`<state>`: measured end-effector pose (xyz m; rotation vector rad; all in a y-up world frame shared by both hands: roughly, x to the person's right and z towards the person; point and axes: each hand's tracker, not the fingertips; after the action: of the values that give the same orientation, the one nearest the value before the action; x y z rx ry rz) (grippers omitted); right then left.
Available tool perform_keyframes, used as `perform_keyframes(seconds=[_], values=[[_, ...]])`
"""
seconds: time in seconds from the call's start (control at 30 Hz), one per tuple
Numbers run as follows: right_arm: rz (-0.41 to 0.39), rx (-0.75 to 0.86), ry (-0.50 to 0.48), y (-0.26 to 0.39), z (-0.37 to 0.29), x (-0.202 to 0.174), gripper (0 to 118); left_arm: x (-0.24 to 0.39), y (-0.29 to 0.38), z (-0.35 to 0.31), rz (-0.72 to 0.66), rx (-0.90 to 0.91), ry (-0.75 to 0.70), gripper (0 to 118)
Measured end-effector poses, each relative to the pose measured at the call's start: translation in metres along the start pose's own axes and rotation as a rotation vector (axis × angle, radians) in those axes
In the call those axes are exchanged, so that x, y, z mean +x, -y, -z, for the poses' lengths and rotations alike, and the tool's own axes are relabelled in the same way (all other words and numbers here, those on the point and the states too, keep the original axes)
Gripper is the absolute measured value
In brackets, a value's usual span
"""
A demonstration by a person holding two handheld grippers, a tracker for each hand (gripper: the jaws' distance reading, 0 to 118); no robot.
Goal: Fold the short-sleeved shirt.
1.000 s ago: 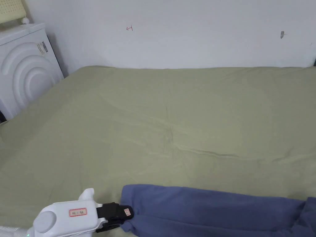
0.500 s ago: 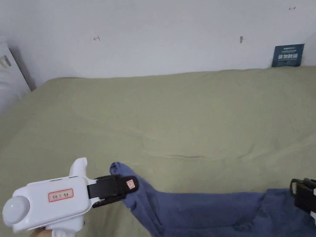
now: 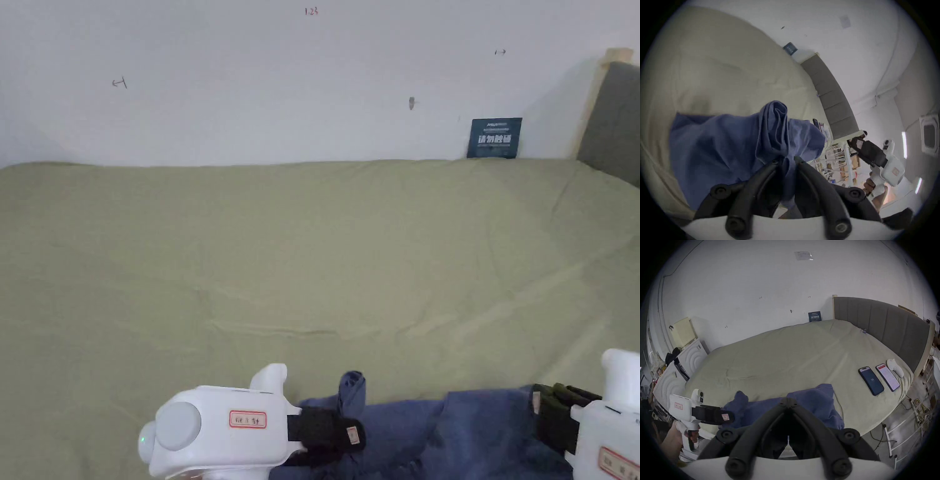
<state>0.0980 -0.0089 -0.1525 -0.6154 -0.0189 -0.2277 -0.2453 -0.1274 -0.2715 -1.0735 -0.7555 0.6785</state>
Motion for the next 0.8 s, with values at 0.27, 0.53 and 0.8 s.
perform_keyframes(seconds=[0.27,0.53,0.8], values=[[-0.004,-0.022,-0.005,0.003,0.010,0.003,1,0.005,0.007,-0.047,0.008,0.140,0.135,87],[0.002,-0.055,-0.043,0.008,0.015,-0.001,1,-0.002,0.008,-0.046,0.003,0.173,0.144,105],[0.000,-0.028,-0.046,0.011,-0.005,0.006,1,-0.035,0.021,0.044,-0.114,0.060,0.030,0]])
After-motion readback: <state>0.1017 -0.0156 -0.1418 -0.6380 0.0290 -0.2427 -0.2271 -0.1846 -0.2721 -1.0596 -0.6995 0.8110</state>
